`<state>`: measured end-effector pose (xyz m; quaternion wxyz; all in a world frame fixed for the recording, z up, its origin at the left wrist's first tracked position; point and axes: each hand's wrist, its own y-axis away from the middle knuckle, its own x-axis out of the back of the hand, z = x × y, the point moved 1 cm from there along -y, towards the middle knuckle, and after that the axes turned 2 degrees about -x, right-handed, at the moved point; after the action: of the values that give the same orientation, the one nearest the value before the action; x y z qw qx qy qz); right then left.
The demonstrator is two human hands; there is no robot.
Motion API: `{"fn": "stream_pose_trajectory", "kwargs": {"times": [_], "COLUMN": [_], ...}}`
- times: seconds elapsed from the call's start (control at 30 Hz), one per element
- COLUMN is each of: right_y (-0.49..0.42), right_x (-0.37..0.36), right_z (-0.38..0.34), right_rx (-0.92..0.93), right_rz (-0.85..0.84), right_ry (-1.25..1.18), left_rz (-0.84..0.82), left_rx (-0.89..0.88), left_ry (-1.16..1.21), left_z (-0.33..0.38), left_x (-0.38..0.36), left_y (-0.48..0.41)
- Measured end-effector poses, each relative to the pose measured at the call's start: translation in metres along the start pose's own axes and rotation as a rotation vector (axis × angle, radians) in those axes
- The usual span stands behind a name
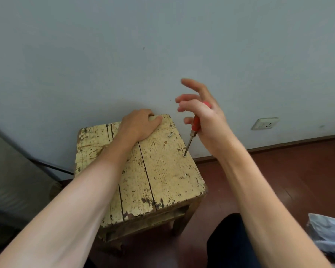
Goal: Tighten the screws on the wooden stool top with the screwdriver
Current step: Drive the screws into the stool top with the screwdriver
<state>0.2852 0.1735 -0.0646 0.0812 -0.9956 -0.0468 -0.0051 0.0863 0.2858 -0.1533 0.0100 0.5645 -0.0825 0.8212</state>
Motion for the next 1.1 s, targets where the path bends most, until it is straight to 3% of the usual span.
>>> {"fn": "stream_pose_trajectory", "kwargs": {"times": [0.1, 0.17, 0.3, 0.43, 0.5, 0.57, 0.73, 0.9, 1.0, 1.1], "right_y": [-0.003, -0.002, 0.005, 0.016, 0.020, 0.020, 0.011, 0.000, -0.001, 0.005], "right_x": [0.006, 0.001, -0.011, -0.031, -0.038, -0.033, 0.006, 0.027, 0.015, -0.001], "right_z": [-0.008, -0.006, 0.004, 0.008, 0.007, 0.011, 0.009, 0.003, -0.002, 0.004], "right_rx": [0.033, 0.009, 0.047, 0.076, 0.086, 0.046, -0.047, -0.054, 0.003, 0.020], "right_rz": [-0.357, -0.374, -0.045, 0.608, 0.728, 0.652, 0.061, -0.342, -0.331, -0.097], "right_ry": [0.079, 0.033, -0.155, -0.249, -0.293, -0.309, -0.272, -0.215, 0.014, -0.046], "left_rz": [-0.031, -0.023, 0.007, 0.008, 0.009, 0.009, 0.013, 0.020, 0.017, 0.016], "left_rx": [-0.002, -0.012, -0.012, -0.013, -0.012, -0.011, -0.019, -0.012, -0.011, -0.017], "left_ry": [-0.015, -0.029, -0.016, -0.005, 0.001, 0.007, -0.007, 0.002, -0.001, 0.002], "left_z": [0.001, 0.001, -0.003, -0.003, -0.003, -0.003, 0.000, 0.001, 0.001, 0.001], "left_x": [0.002, 0.001, -0.001, -0.003, -0.003, -0.002, 0.000, 0.001, 0.001, 0.000], "left_y": [0.002, 0.001, -0.002, -0.002, -0.001, 0.000, -0.001, 0.001, 0.002, 0.001]}}
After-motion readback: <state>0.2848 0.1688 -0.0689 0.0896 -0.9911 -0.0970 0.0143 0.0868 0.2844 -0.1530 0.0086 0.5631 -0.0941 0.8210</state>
